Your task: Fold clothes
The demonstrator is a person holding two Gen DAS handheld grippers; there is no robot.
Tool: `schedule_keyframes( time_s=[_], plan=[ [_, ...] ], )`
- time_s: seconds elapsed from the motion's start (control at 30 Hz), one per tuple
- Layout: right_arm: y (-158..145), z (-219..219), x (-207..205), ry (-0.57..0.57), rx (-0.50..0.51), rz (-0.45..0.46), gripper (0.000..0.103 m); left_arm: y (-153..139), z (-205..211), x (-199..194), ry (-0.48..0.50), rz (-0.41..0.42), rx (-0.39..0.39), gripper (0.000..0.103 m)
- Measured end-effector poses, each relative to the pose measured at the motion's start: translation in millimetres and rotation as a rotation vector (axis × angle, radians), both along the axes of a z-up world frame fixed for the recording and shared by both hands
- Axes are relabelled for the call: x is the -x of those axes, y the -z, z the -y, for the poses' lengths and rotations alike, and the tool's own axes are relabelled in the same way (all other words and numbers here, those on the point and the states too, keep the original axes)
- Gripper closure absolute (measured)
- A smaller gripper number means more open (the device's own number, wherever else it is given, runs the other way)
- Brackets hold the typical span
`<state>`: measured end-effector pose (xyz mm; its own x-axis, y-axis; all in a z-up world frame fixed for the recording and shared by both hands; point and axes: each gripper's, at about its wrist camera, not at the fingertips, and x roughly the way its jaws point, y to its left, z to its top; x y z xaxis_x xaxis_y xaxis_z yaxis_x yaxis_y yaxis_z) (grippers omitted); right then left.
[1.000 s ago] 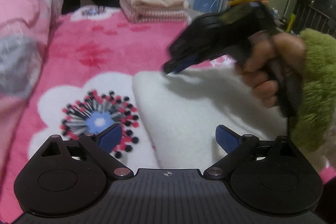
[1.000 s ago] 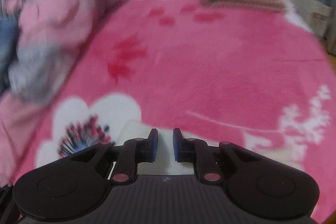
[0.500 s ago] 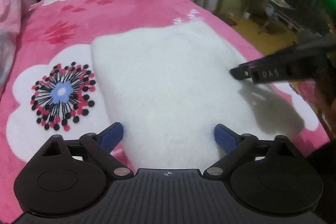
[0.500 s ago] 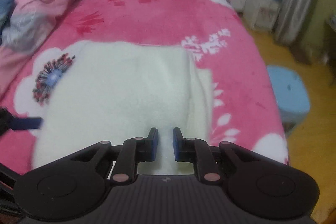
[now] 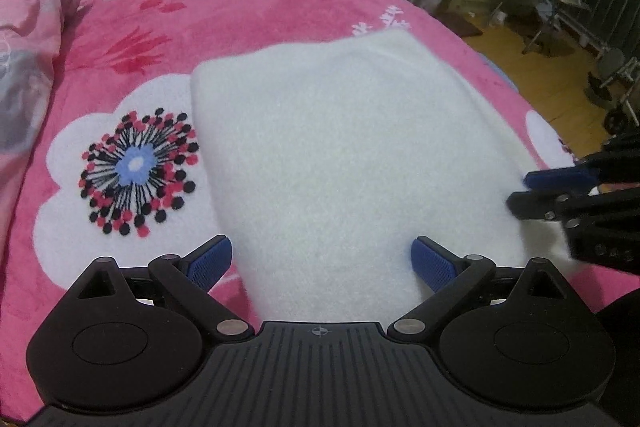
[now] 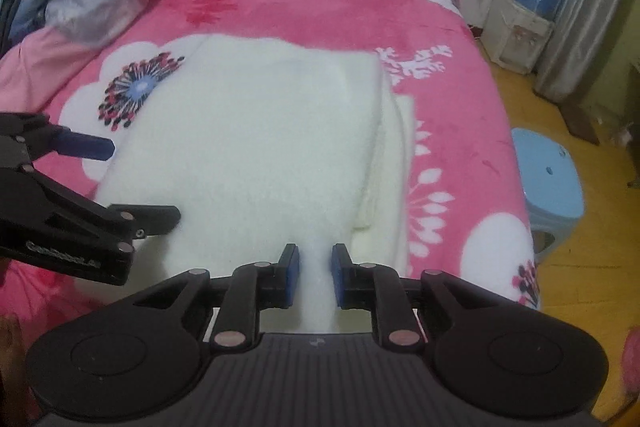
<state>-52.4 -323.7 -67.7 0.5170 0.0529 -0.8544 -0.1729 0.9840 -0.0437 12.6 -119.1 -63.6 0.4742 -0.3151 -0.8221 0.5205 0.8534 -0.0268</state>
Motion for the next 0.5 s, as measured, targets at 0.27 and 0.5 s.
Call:
schedule_keyframes(
  time_s=[0.27,0.5],
  plan=[
    [-8.1,-8.7,21.3,-0.095,0.016,-0.023,0.084,-1.1,3.9,1.3,-0.002,0.008,-0.022,0.004],
    [16.1,-10.6,18.4,-0.086,0.059,-0.065,0.084,-1.7,6.2,2.8,0.001,0.017,-0.038,0.004]
  ],
)
